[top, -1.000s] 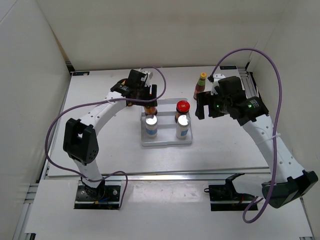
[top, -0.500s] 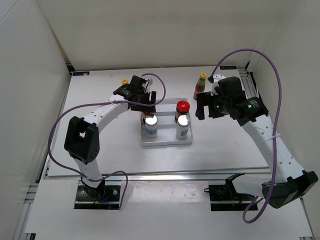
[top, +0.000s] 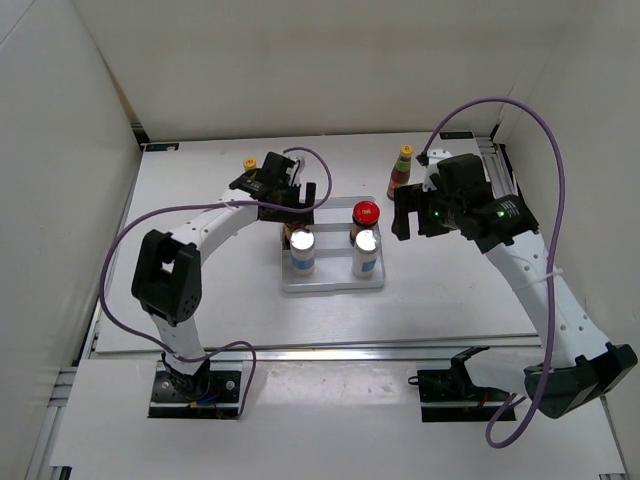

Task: Organize the condiment bottles

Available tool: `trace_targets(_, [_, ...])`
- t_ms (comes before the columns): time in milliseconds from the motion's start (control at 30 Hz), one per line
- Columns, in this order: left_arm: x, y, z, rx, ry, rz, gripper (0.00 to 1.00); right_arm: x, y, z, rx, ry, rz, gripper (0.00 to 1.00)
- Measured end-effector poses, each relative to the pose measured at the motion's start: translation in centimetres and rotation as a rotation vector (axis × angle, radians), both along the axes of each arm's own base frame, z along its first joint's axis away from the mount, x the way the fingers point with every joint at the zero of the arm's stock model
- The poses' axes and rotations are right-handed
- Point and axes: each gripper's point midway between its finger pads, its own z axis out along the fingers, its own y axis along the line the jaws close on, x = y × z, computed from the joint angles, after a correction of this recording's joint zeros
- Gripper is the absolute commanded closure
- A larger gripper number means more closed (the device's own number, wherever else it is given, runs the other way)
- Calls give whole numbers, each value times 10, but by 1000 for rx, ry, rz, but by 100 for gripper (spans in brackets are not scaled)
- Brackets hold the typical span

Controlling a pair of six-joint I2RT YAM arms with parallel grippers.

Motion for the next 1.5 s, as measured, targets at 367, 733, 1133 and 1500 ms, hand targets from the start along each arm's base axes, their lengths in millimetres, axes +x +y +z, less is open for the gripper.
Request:
trace_targets(367, [24,7,141,-49,-283,48,0,10,-8,4,-8,-10,-60,0])
trace_targets(733, [-45,129,178,102,-508,293,0,75,-48,27,66,-10,-258,0])
trace_targets(1133, [-90,190,103,235,-545,436,0,161,-36,-19,113,-19,-267,0])
trace_targets(1500, [-82,201,124,237,-650,524,0,239,-22,-64,78,-103,-208,0])
